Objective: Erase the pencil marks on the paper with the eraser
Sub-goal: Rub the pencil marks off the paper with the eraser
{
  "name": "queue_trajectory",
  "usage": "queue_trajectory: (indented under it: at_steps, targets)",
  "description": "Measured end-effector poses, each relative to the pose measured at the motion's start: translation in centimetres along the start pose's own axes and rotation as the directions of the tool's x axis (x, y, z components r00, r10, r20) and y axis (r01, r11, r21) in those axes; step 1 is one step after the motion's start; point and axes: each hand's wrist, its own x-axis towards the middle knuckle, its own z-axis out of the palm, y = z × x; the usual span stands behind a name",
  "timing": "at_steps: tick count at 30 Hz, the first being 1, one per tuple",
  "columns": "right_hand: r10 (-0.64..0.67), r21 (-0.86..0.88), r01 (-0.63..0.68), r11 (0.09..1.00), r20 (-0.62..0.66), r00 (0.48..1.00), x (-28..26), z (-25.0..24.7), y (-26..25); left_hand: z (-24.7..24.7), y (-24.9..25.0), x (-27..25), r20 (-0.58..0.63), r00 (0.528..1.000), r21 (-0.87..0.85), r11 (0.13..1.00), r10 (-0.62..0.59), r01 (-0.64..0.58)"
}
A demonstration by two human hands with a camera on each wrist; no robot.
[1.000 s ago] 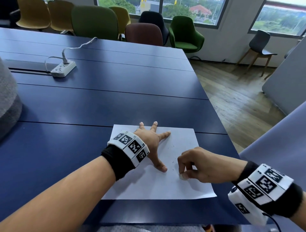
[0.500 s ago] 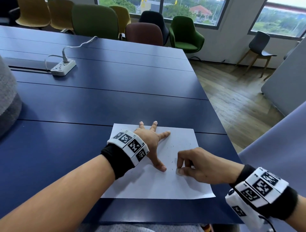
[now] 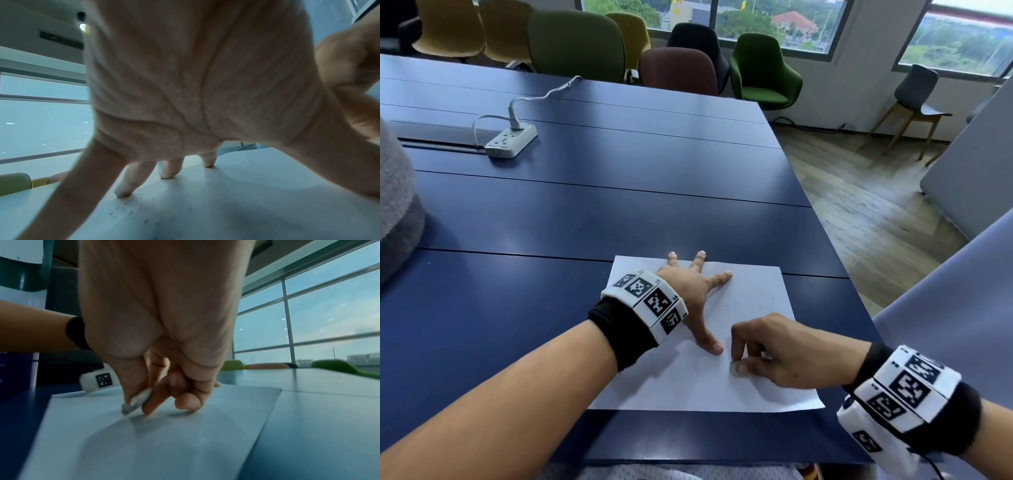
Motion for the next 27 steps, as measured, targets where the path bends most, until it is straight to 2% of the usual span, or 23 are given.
queue_trajectory:
  at_steps: [3,8,12,15,17,18,20,23,27]
  targets:
    - [0.028,0.007,-0.028,1.000,-0.029,0.999,0.2,-0.4,0.5,0.1,0.0,0.0,0.002,1.000,-0.002,1.000,0.000,0.000]
    - [-0.027,0.002,0.027,1.000,0.039,0.999,-0.1,0.2,-0.6,0.1,-0.1,0.1,0.004,1.000,-0.005,1.000,0.001,-0.001]
    - [0.025,-0.008,-0.025,1.000,-0.052,0.998,0.2,-0.7,0.7,0.1,-0.1,0.2,0.010,1.000,-0.006,1.000,0.001,-0.001]
    - [-0.059,-0.045,0.060,0.997,0.033,0.998,-0.2,0.3,-0.5,0.0,-0.2,0.0,0.008,1.000,-0.002,1.000,0.005,-0.005]
    - [-0.068,-0.040,0.072,0.997,0.091,0.994,0.1,0.3,-0.8,0.1,-0.3,0.0,0.002,1.000,0.001,1.000,0.013,-0.013]
    - [-0.048,-0.044,0.052,0.998,0.082,0.995,0.5,-0.2,-0.4,0.2,-0.4,0.0,-0.003,1.000,0.000,1.000,0.018,-0.018]
    - [0.021,-0.069,-0.023,0.997,-0.025,0.999,1.7,-1.6,1.3,0.5,-0.8,-0.1,-0.014,1.000,-0.001,1.000,0.025,-0.025]
    - [0.140,-0.067,-0.152,0.986,-0.164,0.977,3.1,-3.6,3.9,0.7,-1.3,-0.3,-0.023,0.999,0.001,0.999,0.034,-0.034]
    - [0.157,-0.030,-0.167,0.986,-0.203,0.966,3.7,-3.6,4.4,0.6,-1.6,-0.2,-0.023,0.999,0.004,0.999,0.040,-0.040]
